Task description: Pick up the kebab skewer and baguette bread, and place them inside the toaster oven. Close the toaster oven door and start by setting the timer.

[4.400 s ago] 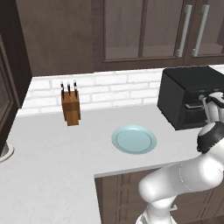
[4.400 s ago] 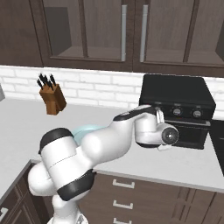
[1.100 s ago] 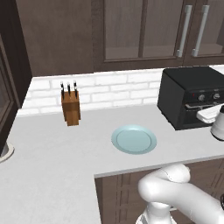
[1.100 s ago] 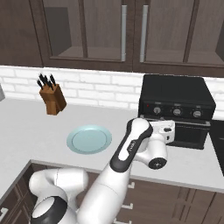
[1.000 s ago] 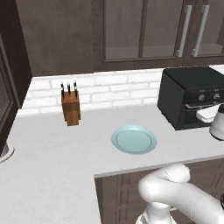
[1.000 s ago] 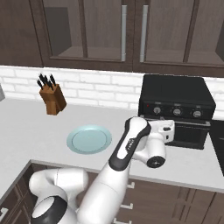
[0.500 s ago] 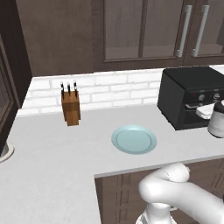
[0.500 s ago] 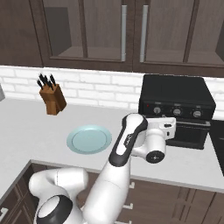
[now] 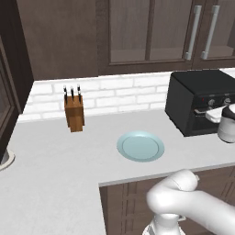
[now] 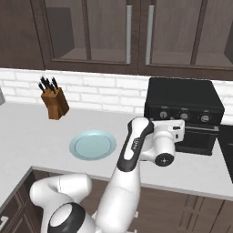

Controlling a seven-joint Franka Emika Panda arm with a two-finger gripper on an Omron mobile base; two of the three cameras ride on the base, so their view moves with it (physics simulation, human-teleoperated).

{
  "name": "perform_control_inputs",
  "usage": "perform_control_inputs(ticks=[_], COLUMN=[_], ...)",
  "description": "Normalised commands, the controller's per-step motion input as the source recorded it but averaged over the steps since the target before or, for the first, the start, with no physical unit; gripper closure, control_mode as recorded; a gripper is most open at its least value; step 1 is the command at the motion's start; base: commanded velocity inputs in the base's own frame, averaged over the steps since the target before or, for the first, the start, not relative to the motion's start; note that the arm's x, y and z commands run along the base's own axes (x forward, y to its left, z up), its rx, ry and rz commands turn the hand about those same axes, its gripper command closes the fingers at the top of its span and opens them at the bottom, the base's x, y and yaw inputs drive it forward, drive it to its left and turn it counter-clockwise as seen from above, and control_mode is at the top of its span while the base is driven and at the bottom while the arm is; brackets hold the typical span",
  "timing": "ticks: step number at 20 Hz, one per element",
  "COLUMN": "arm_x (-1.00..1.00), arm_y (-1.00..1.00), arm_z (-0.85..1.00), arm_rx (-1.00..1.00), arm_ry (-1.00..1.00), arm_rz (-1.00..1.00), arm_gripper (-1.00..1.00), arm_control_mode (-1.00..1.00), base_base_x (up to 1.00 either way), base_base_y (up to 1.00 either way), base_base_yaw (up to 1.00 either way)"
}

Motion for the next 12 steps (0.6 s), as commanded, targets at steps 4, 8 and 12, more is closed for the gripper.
perform_control_inputs(ticks=[4, 8, 12], arm_x=[0.16, 0.16, 0.28], arm_y=[0.0, 0.0, 0.0], arm_z=[0.0, 0.0, 0.0], arm_rx=[0.0, 0.0, 0.0], arm_ry=[0.0, 0.0, 0.0], arm_rz=[0.0, 0.0, 0.0], arm_gripper=[-1.0, -1.0, -1.0], arm_control_mode=[-1.0, -1.0, -1.0], base_base_x=[0.0, 0.0, 0.0], base_base_y=[0.0, 0.0, 0.0], base_base_yaw=[0.0, 0.0, 0.0])
